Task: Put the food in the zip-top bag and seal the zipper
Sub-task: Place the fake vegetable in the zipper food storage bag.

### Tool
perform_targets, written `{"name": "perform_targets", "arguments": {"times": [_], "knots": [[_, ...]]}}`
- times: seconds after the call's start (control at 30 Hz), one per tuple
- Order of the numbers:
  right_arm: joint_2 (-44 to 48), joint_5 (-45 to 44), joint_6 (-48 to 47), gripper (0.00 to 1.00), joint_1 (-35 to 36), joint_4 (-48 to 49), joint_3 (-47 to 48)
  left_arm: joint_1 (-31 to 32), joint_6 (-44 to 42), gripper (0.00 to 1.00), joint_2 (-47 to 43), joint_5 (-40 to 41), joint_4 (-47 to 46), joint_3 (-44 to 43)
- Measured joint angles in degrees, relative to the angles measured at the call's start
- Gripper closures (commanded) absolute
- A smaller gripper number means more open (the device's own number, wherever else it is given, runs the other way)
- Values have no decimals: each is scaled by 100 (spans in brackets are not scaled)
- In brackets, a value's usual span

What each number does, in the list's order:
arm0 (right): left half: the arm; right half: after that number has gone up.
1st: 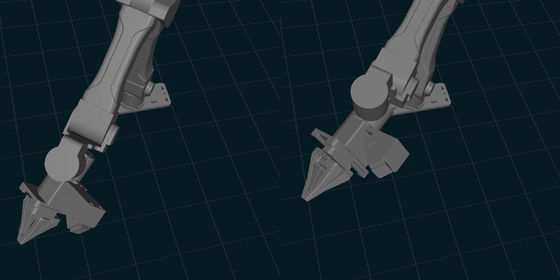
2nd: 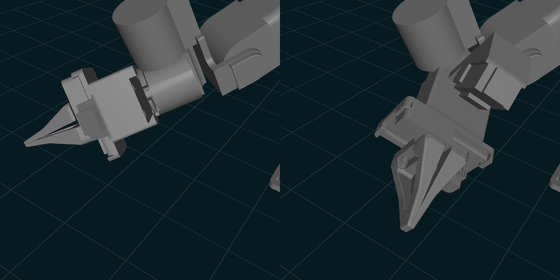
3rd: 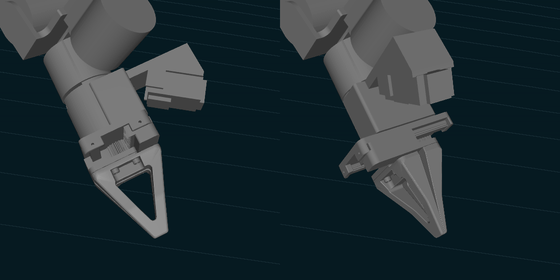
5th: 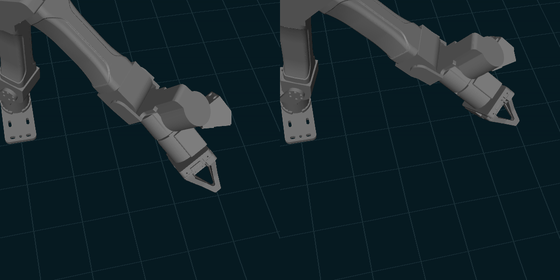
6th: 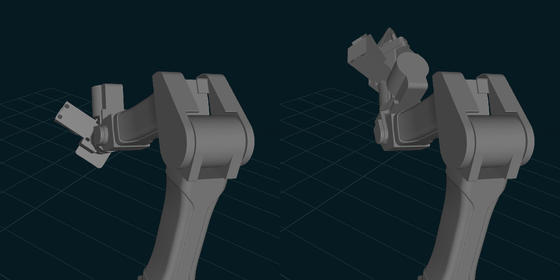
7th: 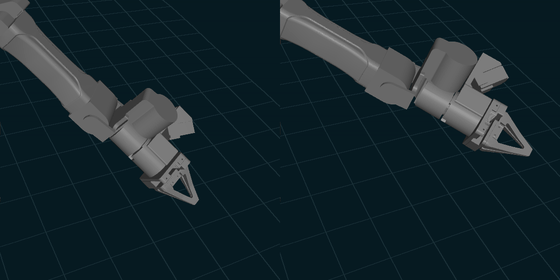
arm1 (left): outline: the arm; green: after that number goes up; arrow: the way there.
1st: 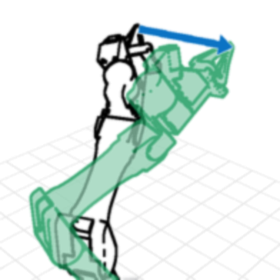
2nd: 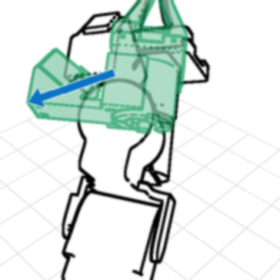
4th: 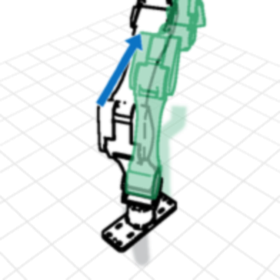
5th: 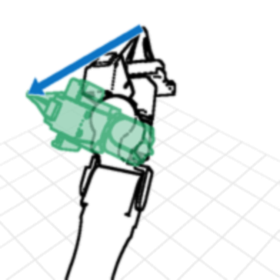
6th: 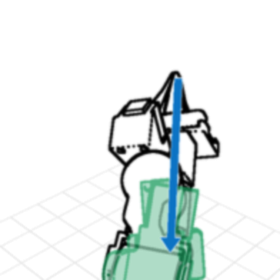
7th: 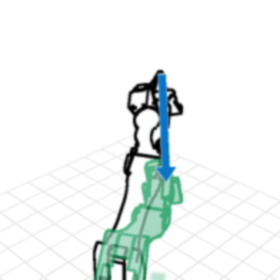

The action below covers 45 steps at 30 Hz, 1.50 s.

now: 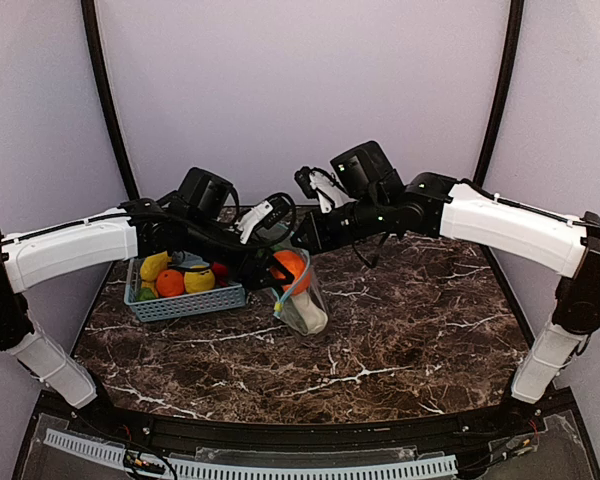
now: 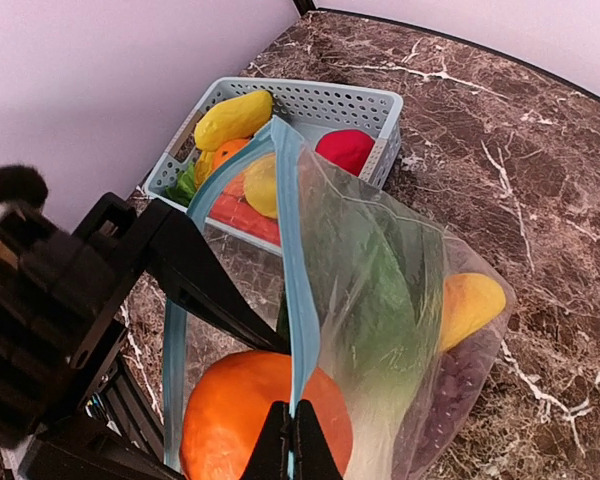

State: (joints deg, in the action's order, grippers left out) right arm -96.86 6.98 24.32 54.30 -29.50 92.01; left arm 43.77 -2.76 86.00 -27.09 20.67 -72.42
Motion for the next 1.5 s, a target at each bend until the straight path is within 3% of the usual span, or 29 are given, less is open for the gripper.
{"name": "perform_targets", "arguments": {"times": [0.53, 0.8, 0.97, 1.5], "knots": [[-48, 131, 70, 100, -76, -31, 7, 289, -608, 31, 435, 166, 146, -155], [-55, 105, 125, 100, -85, -11, 4, 313, -551, 16, 444, 258, 125, -155], [-55, 92, 131, 100, -85, -7, 4, 321, -472, 2, 431, 291, 114, -155], [-55, 114, 131, 100, -63, 85, 4, 354, -83, 1, -533, 540, 22, -140]]}}
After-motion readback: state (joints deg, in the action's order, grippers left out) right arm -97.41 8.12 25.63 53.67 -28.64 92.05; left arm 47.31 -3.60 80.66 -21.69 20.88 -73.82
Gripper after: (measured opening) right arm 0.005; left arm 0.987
